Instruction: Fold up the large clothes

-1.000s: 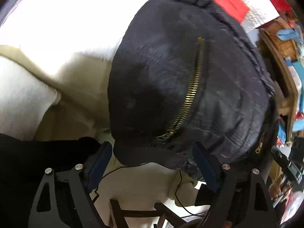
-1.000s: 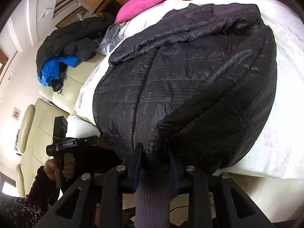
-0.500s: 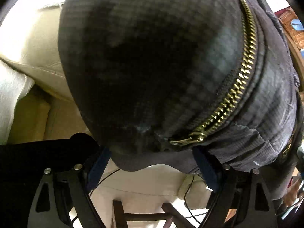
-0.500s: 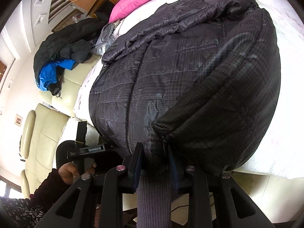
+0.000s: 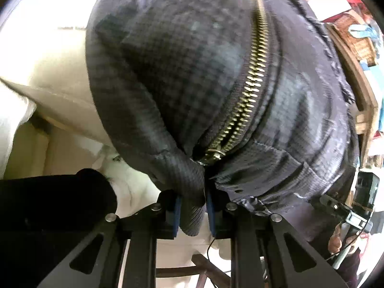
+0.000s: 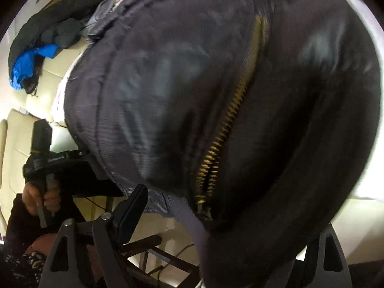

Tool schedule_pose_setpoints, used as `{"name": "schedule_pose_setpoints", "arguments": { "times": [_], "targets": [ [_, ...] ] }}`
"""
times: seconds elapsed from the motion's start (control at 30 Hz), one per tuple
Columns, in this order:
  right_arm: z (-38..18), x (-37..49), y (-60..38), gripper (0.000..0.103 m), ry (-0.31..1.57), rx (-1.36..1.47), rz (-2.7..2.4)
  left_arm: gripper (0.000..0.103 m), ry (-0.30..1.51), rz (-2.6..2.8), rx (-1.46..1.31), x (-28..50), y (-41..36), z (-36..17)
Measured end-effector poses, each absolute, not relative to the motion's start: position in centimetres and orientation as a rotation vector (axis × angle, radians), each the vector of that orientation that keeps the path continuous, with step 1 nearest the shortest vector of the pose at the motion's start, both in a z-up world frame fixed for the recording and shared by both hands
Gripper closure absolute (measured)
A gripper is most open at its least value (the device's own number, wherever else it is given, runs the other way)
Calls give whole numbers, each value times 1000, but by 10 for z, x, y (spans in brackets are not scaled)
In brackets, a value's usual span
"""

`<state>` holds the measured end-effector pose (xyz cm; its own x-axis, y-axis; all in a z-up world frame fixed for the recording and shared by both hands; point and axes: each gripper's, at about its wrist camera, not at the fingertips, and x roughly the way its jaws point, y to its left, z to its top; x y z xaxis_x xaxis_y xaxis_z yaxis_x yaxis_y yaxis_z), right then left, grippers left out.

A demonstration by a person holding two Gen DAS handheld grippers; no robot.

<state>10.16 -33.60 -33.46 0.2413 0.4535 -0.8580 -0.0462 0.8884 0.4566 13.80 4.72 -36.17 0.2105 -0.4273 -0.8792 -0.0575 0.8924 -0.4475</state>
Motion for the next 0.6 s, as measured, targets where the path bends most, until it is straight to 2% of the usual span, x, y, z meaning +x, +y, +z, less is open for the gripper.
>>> {"name": "schedule_pose_setpoints", "arguments": {
  "times": [0.03,0.07,0.1,0.17,0.2,0.23,0.4,0.6],
  "targets": [
    [-337,102,-340,46,1303,396,333,66,1360,-252,-437,139,46,-363],
    [-336,102,-343,54,1300,394,324,47,1390,-224,-442,140,48,-370],
    [-332,100,-346,67,1293,394,325,43,1414,-207,-446,142,45,-375],
    [-321,94,-349,69,1276,432,360,45,1443,-209,-452,142,43,-382],
    [-315,91,-349,71,1264,431,374,62,1428,-219,-435,141,41,-379],
    [-305,88,-348,73,1245,426,391,92,1407,-232,-418,139,39,-374],
    [-249,74,-349,75,1115,414,481,95,1355,-294,-405,129,36,-348],
    [-194,74,-362,75,957,465,545,95,1231,-445,-414,112,39,-278]
  ]
}}
